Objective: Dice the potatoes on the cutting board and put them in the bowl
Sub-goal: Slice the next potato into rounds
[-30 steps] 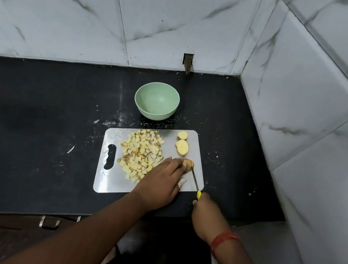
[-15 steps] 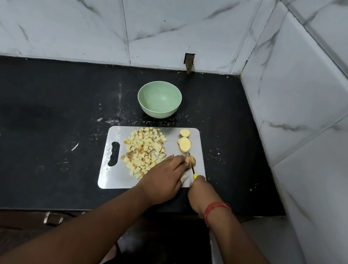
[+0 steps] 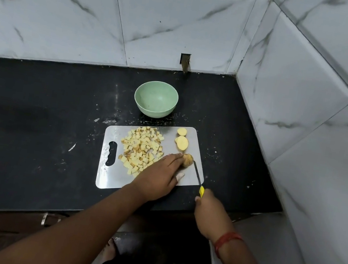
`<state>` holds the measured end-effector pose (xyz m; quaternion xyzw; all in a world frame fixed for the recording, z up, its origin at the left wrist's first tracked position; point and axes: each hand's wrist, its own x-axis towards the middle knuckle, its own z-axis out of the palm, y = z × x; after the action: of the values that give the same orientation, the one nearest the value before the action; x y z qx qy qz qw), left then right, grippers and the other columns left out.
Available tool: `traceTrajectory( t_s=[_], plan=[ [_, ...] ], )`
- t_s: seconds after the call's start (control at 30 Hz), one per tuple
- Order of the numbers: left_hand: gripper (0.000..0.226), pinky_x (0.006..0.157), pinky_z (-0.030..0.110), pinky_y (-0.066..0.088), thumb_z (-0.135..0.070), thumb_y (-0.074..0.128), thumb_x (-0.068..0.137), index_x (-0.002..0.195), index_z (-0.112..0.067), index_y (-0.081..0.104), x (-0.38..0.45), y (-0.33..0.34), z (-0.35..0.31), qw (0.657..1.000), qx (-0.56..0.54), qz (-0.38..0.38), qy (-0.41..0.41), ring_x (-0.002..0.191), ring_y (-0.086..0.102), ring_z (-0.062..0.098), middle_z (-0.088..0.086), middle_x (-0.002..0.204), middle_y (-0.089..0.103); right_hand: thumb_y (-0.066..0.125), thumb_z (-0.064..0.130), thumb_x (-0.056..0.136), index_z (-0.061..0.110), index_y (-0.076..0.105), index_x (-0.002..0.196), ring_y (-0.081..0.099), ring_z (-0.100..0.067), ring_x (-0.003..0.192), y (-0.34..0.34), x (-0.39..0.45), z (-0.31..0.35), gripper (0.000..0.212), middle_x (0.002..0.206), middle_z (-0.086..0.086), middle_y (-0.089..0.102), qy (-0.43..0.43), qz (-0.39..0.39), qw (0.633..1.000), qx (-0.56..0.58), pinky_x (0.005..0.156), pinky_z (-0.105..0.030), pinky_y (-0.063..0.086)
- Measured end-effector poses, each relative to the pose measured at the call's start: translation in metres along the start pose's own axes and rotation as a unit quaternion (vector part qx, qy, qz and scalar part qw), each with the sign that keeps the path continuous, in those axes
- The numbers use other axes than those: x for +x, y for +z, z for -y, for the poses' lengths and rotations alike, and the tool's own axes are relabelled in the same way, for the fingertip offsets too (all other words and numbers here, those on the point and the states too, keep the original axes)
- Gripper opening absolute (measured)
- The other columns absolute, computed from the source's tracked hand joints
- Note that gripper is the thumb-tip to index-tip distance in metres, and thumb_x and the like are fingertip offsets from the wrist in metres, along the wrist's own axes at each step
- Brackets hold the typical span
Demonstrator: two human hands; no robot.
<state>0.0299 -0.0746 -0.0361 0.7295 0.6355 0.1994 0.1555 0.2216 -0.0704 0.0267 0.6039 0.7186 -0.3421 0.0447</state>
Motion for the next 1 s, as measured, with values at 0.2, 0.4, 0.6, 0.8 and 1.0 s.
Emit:
traceTrajectory(
  t_s=[0.2,0.4,0.6,0.8,1.0],
  plan=[
    [0.054,0.092,0.031,0.050,-0.041,0.042,0.105,0.148,-0.009,0.044,-0.004,0.005,0.002,1.000,-0.002,-0.014,-0.008,0.119,0.055,0.023,0.004,0.149,0.038,0.042,0.012,0.099,0.004,0.044,0.120,0.062,-0.029,0.098,0.003,0.025,0.022,0.022,0.112,-0.017,0.060,-0.008,0.009,0.999,-0.033,0.072,-0.029,0.042],
    [0.054,0.098,0.029,0.044,-0.038,0.039,0.105,0.146,-0.003,0.048,-0.003,0.003,0.001,0.999,0.033,-0.012,0.012,0.123,0.050,0.024,0.011,0.147,0.044,0.042,0.013,0.099,0.002,0.041,0.125,0.058,-0.027,0.089,0.009,0.037,0.023,0.028,0.094,-0.012,0.055,-0.009,0.023,0.994,-0.102,0.066,-0.028,0.039],
    [0.048,0.100,0.038,0.049,-0.030,0.049,0.104,0.142,-0.001,0.052,-0.002,0.004,-0.002,0.998,0.058,-0.017,0.016,0.123,0.052,0.029,0.015,0.142,0.048,0.040,0.010,0.098,0.000,0.043,0.128,0.056,-0.038,0.112,0.005,0.045,0.027,0.031,0.122,-0.022,0.055,-0.005,0.067,0.995,-0.072,0.079,-0.034,0.039],
    [0.052,0.101,0.042,0.051,-0.035,0.041,0.104,0.141,0.000,0.051,-0.002,0.004,-0.009,0.998,0.060,-0.013,-0.002,0.125,0.051,0.030,0.015,0.142,0.047,0.040,0.008,0.098,0.002,0.043,0.120,0.063,-0.030,0.106,0.018,0.017,0.002,0.022,0.117,-0.018,0.062,0.011,0.073,0.995,-0.074,0.078,-0.031,0.044],
    [0.052,0.098,0.030,0.045,-0.036,0.043,0.107,0.151,-0.009,0.043,-0.004,0.002,-0.006,0.999,-0.007,-0.030,-0.030,0.127,0.051,0.022,0.004,0.151,0.041,0.040,0.017,0.103,0.013,0.038,0.098,0.063,-0.025,0.091,0.007,0.002,-0.004,0.007,0.104,-0.014,0.063,-0.012,0.019,1.000,-0.015,0.068,-0.027,0.038]
  ],
)
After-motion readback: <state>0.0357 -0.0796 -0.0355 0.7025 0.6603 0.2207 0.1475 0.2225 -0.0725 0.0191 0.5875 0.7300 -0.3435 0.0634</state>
